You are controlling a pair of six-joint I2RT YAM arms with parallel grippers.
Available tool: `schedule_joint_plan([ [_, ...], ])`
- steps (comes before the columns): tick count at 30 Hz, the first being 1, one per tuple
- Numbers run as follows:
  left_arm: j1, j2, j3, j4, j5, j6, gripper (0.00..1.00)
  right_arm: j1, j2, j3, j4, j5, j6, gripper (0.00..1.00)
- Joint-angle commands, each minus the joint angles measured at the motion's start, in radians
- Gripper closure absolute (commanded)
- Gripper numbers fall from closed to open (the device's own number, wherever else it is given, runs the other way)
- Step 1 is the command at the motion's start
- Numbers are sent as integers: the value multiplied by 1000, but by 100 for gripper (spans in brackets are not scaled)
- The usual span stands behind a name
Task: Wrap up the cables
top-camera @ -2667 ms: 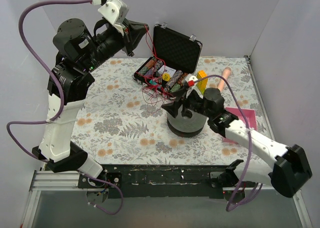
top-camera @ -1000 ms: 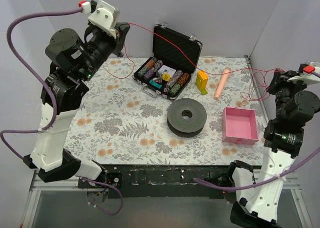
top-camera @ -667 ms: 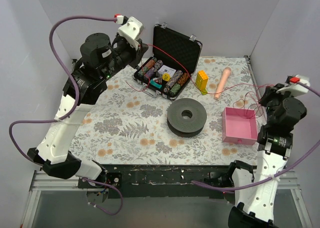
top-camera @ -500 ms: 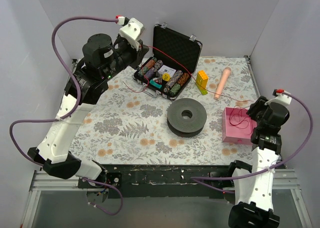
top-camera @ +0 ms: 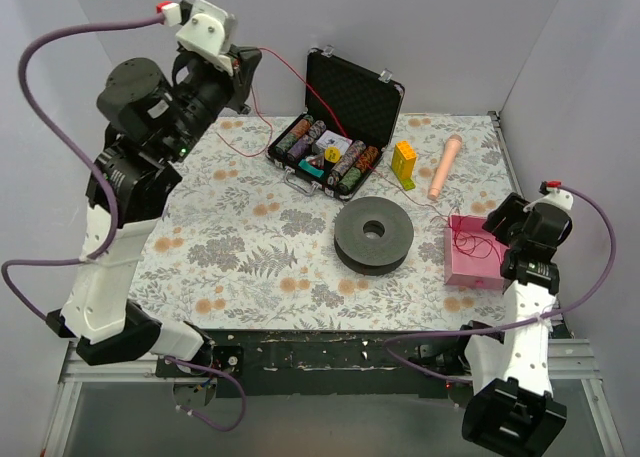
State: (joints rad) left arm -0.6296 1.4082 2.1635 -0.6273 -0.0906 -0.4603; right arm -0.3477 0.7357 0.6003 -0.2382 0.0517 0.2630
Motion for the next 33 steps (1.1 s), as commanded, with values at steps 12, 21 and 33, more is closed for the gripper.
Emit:
schedule_joint_plan([
  [12,2,-25,119,-66,84,-5,100,295,336,242,113,-218,-15,13],
  [21,2,-29,105,-71,89,-1,100,340,418,248,-55,23,-24,21],
  [33,2,-32,91,-64,71,3,100,334,429,165,-6,-56,-31,90],
])
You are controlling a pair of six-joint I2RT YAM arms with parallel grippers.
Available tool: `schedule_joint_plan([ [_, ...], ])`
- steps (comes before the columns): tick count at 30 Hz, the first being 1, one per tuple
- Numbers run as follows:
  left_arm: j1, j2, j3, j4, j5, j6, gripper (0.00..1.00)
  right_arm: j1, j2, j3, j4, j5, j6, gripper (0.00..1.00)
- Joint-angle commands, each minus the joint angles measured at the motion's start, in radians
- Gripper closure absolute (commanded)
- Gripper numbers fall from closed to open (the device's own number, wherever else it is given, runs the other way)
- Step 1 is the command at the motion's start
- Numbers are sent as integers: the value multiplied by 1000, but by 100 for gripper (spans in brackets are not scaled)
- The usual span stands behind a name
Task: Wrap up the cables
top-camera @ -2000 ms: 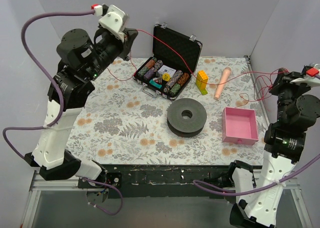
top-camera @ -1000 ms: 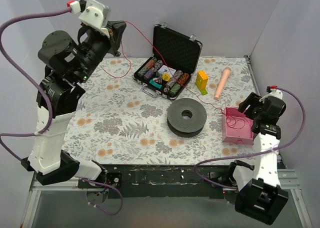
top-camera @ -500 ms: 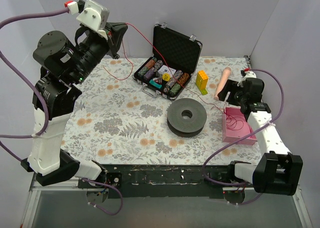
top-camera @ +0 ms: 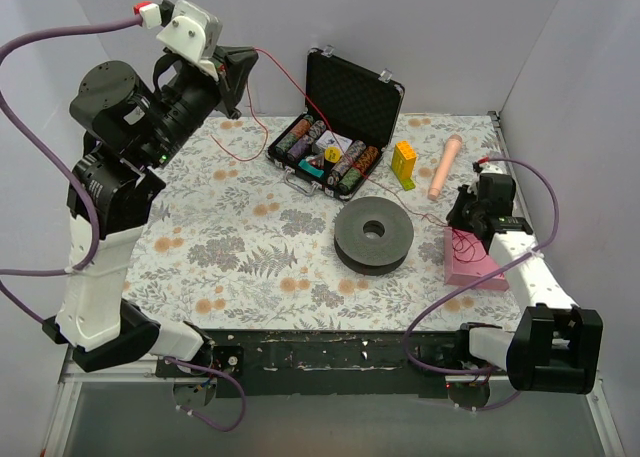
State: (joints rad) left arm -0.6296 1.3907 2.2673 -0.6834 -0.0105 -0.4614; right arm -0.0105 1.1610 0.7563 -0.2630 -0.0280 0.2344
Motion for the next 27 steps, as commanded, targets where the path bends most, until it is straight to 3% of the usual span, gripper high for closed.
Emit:
schedule_joint_plan([
  [1,2,-19,-15,-5,-23,13,100,-12,-6,18,10,81,-4,98],
  [5,2,-30,-19,37,-188,107,100,-113,-102,31,30,167,-18,99],
  [11,2,-30,89,251,-560,424,100,-313,-176,9,77,209,-4,99],
  [18,-2,-52,259,283,-660,544,100,-414,-182,-34,123,177,37,99],
  [24,-18,-67,247,278,-663,553,100,-417,-190,-17,108,83,31,99],
  [27,-21,-56,258,379,-701,613,100,-417,-208,-26,110,94,26,99],
])
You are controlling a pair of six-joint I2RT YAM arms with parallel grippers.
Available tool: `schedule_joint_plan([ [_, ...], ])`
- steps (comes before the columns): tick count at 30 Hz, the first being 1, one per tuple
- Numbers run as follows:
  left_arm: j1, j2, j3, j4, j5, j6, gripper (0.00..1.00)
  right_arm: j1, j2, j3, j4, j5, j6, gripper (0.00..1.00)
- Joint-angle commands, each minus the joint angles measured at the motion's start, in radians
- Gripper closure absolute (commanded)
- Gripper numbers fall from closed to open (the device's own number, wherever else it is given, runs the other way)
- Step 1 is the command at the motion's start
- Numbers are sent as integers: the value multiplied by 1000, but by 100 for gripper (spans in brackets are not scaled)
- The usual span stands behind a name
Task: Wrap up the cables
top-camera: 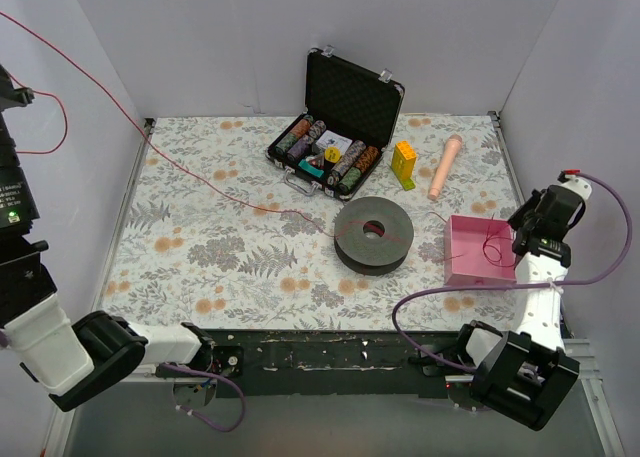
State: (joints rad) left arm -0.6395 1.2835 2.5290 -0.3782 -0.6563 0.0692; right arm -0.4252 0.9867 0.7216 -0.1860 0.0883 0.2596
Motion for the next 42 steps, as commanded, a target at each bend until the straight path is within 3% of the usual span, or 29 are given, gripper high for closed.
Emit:
schedule_joint_plan([
  [1,-14,53,7,82,-60,92,100,-3,-36,7,34,-34,1,99],
  [4,-19,43,-10,43,-45,64,100,-3,-31,13,34,-77,1,99],
  [10,-17,33,-88,-114,69,-62,100,3,-13,21,7,-343,46,99],
  [14,-19,31,-127,-163,139,-161,100,57,-40,-52,-44,-375,23,99],
  [16,-19,24,-171,-206,211,-215,100,63,-40,-97,-53,-368,13,56],
  [19,-19,20,-283,-254,302,-256,100,63,-17,-42,-130,-454,35,31],
  [20,-17,19,-318,-263,325,-270,100,69,-19,2,-147,-493,44,18],
  [21,-17,17,-363,-268,345,-284,100,78,-26,45,-165,-495,47,15],
  [27,-19,16,-573,-323,591,-384,100,215,-106,288,-251,-265,-29,13],
  [30,-17,39,-665,-323,708,-454,100,291,-140,314,-216,-332,-62,12],
  [35,-15,74,-780,-277,742,-618,100,454,-206,285,-22,-600,-79,13],
  [37,-15,94,-805,-249,727,-704,100,528,-210,271,74,-665,-21,18],
  [40,-3,120,-829,-209,727,-848,100,695,-192,198,308,-677,111,21],
  [42,11,135,-840,-197,725,-939,100,865,-171,159,400,-595,147,21],
])
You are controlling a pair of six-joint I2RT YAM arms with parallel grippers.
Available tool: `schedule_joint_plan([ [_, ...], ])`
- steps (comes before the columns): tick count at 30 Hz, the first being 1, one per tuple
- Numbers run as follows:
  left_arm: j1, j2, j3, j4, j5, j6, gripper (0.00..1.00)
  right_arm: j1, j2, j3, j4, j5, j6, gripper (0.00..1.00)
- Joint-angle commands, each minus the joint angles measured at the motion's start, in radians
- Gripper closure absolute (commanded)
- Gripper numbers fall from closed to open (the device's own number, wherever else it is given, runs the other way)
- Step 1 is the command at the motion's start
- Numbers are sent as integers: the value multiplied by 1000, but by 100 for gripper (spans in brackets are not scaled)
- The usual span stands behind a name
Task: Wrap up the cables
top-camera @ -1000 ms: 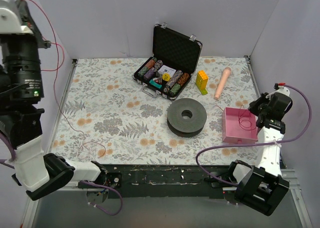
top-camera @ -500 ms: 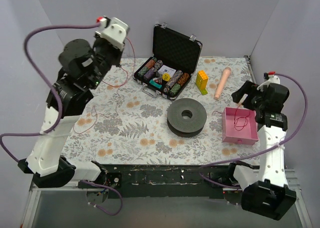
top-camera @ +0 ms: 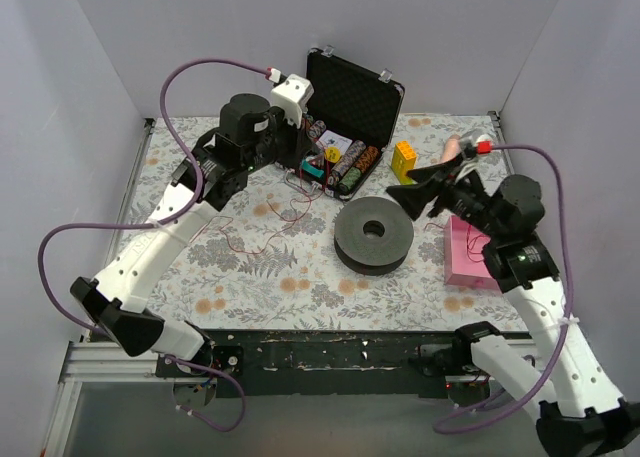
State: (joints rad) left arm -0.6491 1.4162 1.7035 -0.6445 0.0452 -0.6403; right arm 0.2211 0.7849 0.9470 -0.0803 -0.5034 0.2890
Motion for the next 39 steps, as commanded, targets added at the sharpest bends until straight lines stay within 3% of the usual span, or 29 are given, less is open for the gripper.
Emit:
schedule_joint_plan([
  [1,34,7,-16,68,31,-275,100,315,60,-59,297,64,102,21],
  [4,84,13,-18,65,80,-395,100,538,169,11,275,205,38,22],
  [6,117,9,-21,57,111,-452,100,601,253,48,287,252,70,23],
  [11,134,-6,-25,65,99,-464,100,607,365,-25,526,246,269,24],
  [18,138,-16,-48,69,104,-460,100,607,508,-11,733,221,346,25],
  [24,151,-25,-58,77,107,-458,100,613,590,29,755,253,394,30],
  [25,152,-26,-61,77,107,-458,100,613,599,38,748,262,389,36],
  [26,154,-29,-62,78,107,-457,100,613,606,44,742,259,384,48],
  [28,170,-36,-65,83,108,-453,100,612,613,71,702,263,369,93],
  [29,187,-37,-71,85,117,-447,100,612,610,79,677,258,355,99],
  [34,399,-75,-168,112,276,-368,100,529,547,131,393,87,211,99],
  [35,435,-79,-194,102,327,-325,96,490,547,154,332,9,182,99],
  [38,480,-97,-254,34,496,-135,39,425,577,264,83,-188,34,99],
  [39,483,-112,-261,5,552,-68,25,426,597,313,-43,-210,-41,99],
])
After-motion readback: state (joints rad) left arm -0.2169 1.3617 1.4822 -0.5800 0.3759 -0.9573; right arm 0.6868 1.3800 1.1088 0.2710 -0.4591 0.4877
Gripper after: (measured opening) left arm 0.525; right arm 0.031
